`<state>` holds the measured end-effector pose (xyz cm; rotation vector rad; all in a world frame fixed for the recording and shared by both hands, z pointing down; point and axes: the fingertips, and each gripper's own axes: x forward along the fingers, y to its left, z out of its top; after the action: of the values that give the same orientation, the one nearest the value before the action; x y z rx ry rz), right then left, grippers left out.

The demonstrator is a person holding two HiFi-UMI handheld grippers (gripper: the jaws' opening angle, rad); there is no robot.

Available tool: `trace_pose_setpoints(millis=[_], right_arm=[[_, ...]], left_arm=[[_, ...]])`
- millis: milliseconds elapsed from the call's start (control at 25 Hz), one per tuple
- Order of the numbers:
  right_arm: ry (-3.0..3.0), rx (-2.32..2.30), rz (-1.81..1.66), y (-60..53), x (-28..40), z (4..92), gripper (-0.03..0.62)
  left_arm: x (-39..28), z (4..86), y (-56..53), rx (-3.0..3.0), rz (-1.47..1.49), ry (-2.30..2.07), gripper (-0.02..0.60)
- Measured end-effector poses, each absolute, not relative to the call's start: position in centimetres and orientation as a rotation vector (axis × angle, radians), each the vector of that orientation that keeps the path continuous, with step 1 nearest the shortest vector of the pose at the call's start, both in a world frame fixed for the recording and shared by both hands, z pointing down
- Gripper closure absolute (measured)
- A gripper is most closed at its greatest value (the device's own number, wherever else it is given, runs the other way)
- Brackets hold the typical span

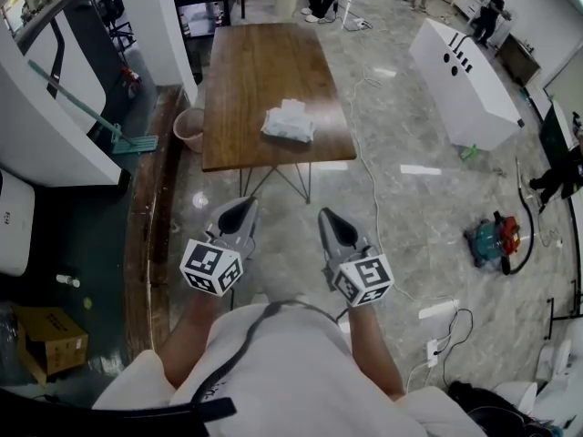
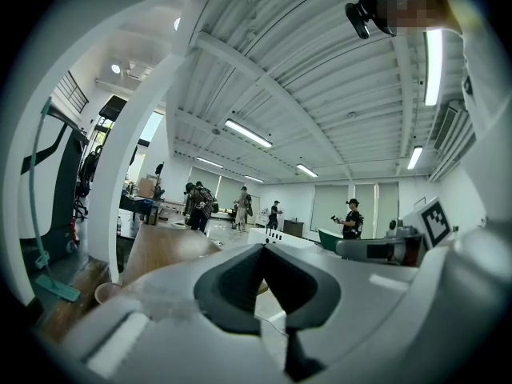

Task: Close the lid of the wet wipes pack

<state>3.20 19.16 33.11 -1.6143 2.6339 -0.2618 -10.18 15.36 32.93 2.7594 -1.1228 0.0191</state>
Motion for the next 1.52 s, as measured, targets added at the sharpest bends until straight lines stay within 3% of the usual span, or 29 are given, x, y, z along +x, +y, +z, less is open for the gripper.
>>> trace_pose_setpoints(millis=[1520], right_arm=[[2.65, -1.728, -0.346, 17.2, -2.8, 35.9, 0.585]], left_arm=[[-18.0, 36.7, 12.9, 2.7, 0.033, -1.079, 0.578]])
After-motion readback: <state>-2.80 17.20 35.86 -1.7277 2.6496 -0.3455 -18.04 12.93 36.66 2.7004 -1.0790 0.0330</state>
